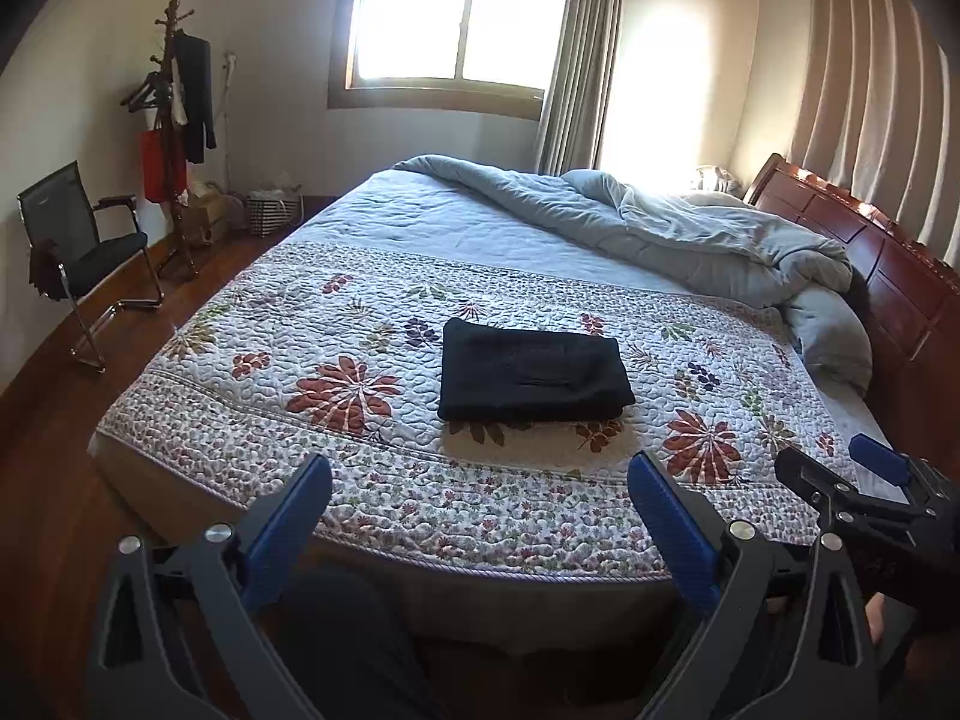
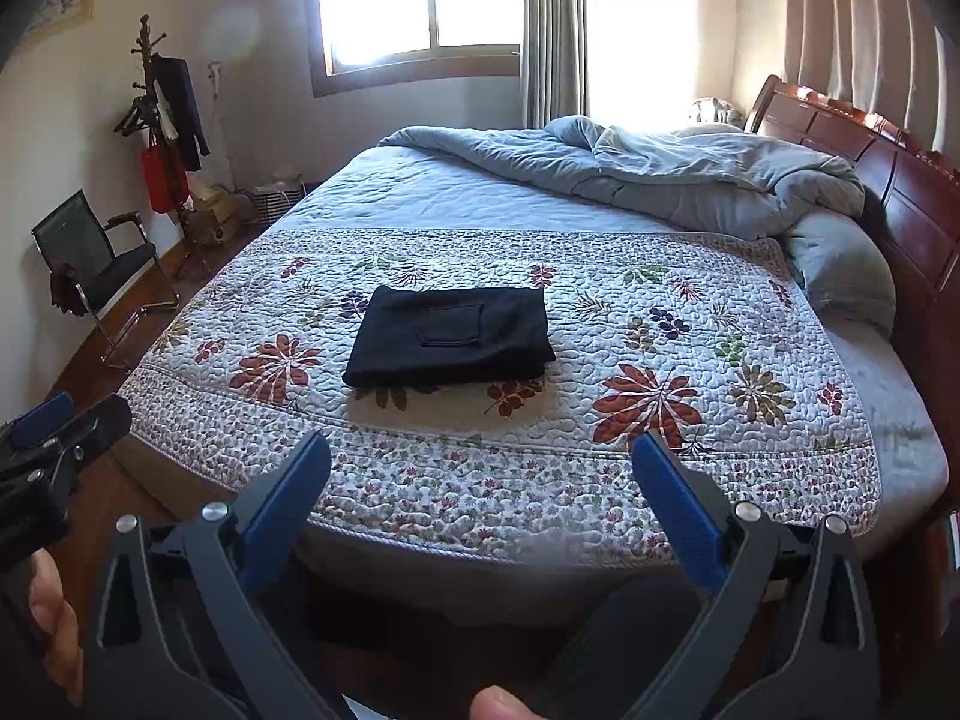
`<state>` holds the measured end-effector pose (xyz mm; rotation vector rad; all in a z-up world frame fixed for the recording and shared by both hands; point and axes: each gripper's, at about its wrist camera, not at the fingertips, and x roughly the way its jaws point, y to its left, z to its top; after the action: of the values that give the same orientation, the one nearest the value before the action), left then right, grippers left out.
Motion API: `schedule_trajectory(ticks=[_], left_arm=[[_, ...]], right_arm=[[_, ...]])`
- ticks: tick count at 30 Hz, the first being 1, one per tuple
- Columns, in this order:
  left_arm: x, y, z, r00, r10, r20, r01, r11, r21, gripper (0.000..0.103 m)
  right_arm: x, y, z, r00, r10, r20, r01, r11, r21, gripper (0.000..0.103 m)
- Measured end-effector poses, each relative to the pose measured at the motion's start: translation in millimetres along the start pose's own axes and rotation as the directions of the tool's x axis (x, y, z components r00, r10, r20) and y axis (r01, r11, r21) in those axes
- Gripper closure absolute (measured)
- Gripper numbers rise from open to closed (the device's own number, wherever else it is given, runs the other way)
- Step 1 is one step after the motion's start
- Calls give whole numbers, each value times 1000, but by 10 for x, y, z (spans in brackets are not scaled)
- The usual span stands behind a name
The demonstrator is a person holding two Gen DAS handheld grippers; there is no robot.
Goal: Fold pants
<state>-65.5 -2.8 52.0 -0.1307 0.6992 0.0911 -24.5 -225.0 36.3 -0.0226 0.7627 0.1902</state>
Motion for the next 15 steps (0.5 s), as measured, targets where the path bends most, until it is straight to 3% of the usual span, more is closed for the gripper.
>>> schedule_trajectory(ticks=[15], left_arm=[[73,2,17,1000,3,-3,-3,1000,10,4]], right_arm=[[74,-22,20,1000,-1,-12,1,1000,-3,3]])
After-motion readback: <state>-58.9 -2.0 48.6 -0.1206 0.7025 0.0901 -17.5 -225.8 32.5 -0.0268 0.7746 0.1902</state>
